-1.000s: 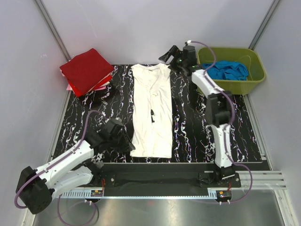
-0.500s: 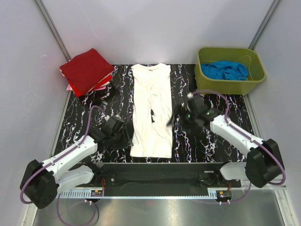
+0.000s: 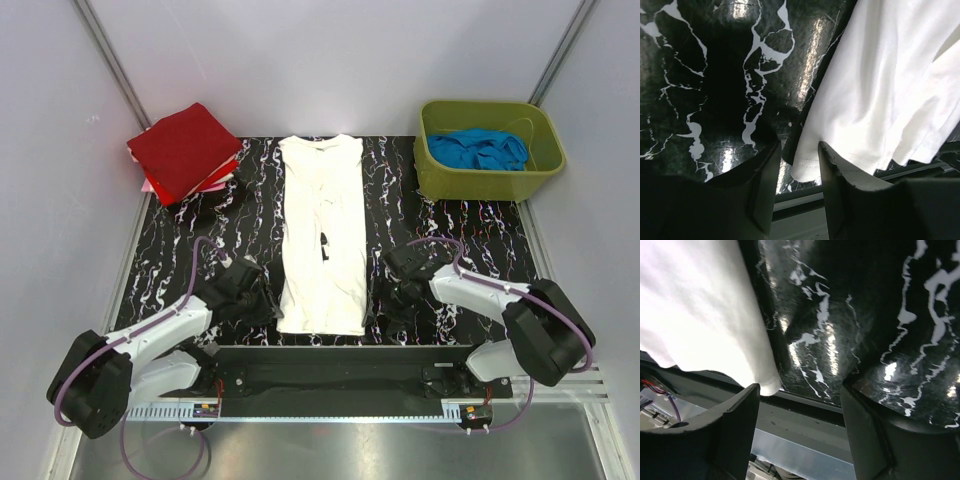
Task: Fold and stack the t-shirts
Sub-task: Fold the tshirt
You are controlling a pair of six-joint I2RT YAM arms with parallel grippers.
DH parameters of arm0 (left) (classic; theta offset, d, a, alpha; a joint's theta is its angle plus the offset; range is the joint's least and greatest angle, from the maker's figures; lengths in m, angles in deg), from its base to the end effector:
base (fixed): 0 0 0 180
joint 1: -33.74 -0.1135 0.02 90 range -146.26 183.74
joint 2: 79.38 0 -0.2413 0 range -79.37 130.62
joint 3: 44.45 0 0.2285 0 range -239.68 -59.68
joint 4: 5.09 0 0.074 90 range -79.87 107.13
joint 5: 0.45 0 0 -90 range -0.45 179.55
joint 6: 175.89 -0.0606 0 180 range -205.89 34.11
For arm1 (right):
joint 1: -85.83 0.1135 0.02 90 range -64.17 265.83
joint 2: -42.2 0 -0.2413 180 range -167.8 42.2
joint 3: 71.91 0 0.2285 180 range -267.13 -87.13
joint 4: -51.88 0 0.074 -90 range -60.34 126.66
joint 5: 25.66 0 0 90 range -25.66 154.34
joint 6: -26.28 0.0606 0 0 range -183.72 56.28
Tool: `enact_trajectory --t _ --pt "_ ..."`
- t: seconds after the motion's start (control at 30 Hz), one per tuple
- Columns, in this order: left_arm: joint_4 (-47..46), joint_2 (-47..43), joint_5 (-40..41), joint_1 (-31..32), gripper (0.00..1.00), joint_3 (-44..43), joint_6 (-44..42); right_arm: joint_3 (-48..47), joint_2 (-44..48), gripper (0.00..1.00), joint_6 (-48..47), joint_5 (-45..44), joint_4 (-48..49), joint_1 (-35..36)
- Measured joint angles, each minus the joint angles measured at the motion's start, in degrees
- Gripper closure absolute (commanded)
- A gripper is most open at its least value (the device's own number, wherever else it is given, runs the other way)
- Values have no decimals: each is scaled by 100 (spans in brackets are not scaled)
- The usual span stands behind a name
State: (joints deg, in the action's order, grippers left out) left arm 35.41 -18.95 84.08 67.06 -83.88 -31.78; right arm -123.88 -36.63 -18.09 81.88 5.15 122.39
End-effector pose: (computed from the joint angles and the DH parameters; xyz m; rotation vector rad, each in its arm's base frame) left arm 0.1458 -0.1028 0.1234 -0.4698 2.7484 -0.5856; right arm 0.1613 0.1423 0.1206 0.1741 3.0551 0.6456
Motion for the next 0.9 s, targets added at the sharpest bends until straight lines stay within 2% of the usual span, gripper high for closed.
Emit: enact_trajectory --t 0.17,0.33,0.43,0.47,0.57,0.6,0.67,0.7,0.77,0.9 --pt "-507 -44 -184 -4 58 219 153 -262 -302 32 -17 -9 76 87" --pt "-876 -48 -321 -4 58 363 275 -503 -603 42 -48 -57 107 221" --pt "-1058 -48 -393 -4 60 442 341 -623 -734 53 -85 -140 98 363" --pt "-1121 -48 -428 -4 61 474 367 -662 -769 60 -92 -166 94 409" --pt "-1335 -98 -527 4 62 608 483 -848 -907 72 -142 -247 33 568" --pt "-1392 -144 -546 15 62 669 529 -903 -940 81 -160 -289 22 614" --pt "-1480 -278 -573 50 62 785 625 -962 -966 89 -201 -334 4 673" --pt "-1502 -358 -590 83 64 848 675 -981 -973 96 -210 -352 -9 693" --pt "-1530 -492 -612 136 67 955 772 -994 -977 100 -229 -365 -20 713" --pt "-1580 -726 -634 295 85 1193 981 -994 -977 100 -227 -459 -68 732"
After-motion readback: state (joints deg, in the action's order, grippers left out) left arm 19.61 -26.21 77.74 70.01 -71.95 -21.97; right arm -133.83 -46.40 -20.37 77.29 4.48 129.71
